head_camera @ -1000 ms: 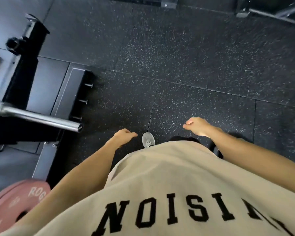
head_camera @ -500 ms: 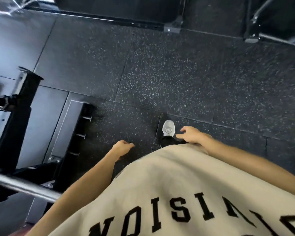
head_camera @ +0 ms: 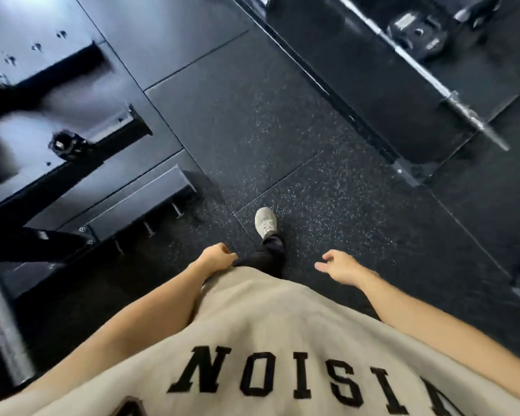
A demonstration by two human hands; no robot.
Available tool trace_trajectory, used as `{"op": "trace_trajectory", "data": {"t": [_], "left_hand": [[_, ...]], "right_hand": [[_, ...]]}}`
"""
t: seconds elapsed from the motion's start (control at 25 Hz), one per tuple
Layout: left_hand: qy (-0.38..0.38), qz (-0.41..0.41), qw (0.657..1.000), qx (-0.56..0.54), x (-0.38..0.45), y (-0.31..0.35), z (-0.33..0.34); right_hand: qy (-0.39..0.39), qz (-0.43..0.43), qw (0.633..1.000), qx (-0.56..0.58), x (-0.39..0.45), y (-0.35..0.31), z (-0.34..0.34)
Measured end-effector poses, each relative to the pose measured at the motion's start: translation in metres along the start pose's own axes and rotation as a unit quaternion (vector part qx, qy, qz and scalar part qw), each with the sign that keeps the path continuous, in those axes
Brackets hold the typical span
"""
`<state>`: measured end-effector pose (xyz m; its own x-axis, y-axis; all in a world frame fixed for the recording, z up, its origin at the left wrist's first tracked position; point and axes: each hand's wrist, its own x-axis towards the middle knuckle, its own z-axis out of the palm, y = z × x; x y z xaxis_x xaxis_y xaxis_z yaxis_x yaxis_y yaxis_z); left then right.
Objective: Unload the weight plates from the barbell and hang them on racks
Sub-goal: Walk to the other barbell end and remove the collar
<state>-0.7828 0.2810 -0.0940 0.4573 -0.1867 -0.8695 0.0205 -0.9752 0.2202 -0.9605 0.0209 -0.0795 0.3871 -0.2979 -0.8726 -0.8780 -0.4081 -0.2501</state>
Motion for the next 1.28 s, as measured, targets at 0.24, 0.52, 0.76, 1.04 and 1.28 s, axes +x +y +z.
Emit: {"op": "trace_trajectory", "data": {"t": [0.24,0.52,0.76,1.04,1.28], "left_hand": [[-0.007,0.003,1.000,-0.024,0.085,0.106,-0.163],[0.081,0.019,0.991,-0.106,0.177,0.209,-0.333],[0.022,-0.051,0.996,-0.076,0.247,0.269,-0.404],[0.146,-0.100,0.955,-0.239,0.311,0.324,-0.547],[0.103,-0.129,0.937,-0.309,0.385,0.345,-0.638]], "right_hand": [[0.026,-0.050,0.997,-0.056,0.098,-0.133,-0.190],[0.052,-0.130,0.986,-0.092,0.193,-0.297,-0.338],[-0.004,-0.143,0.967,-0.211,0.301,-0.395,-0.438],[-0.034,-0.195,0.944,-0.265,0.392,-0.586,-0.570],[-0.081,-0.205,0.928,-0.302,0.463,-0.706,-0.610]]}}
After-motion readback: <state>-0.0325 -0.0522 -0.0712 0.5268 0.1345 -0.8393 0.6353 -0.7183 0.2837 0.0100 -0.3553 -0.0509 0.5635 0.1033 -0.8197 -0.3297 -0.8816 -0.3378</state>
